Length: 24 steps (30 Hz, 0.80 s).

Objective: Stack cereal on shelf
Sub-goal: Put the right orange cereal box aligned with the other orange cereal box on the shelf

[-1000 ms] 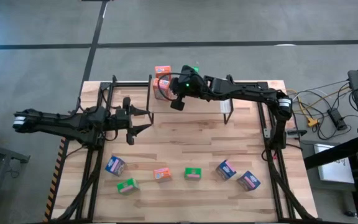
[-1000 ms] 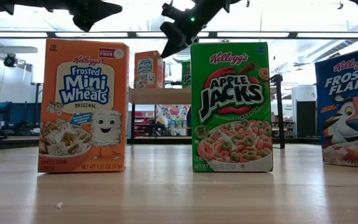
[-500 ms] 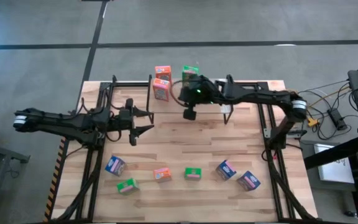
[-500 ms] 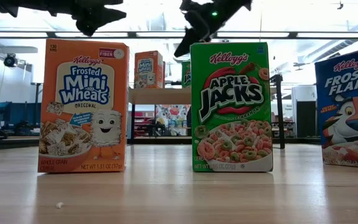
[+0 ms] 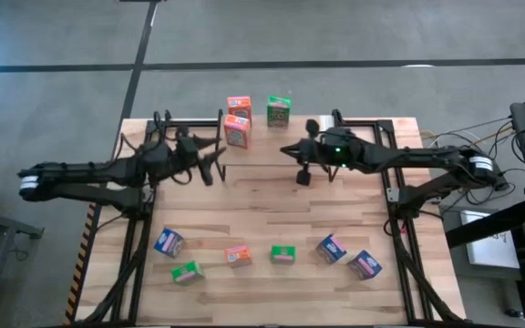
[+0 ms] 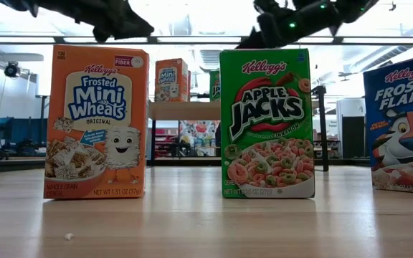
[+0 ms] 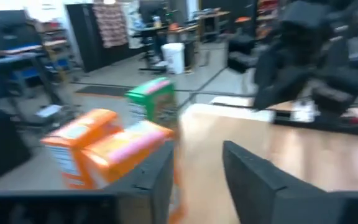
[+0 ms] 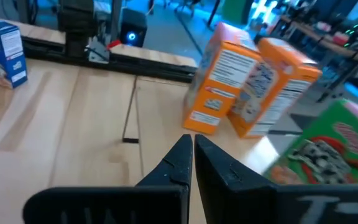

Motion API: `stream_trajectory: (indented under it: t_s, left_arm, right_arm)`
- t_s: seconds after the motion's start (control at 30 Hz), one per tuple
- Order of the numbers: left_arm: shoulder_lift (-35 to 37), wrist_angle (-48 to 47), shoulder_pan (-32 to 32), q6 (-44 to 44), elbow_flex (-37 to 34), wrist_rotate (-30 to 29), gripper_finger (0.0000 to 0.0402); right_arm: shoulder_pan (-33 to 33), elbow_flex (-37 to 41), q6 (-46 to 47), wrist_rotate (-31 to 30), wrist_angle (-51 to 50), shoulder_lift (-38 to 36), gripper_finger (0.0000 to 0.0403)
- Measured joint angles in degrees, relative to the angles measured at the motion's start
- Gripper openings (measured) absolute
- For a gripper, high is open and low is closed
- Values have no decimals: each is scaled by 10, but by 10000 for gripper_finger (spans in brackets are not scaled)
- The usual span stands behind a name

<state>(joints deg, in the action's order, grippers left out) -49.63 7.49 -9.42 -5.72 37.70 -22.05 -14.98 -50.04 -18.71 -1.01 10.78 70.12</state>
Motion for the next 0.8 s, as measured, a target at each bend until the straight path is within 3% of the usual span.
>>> stream_trajectory:
  t_s: [0.23,0.43,0.8]
  left_arm:
    - [-35,-25,-105,-14,23,1,8]
    - [-71,-25,-163,3,26,2,2]
    - [-117,-25,-166,44,27,21,0]
  right_arm:
    - [-9,28,-24,0,14,-45,9]
    - [-10,30,-34,0,15,-67,9]
    - [-11,33,-37,0,14,-68,9]
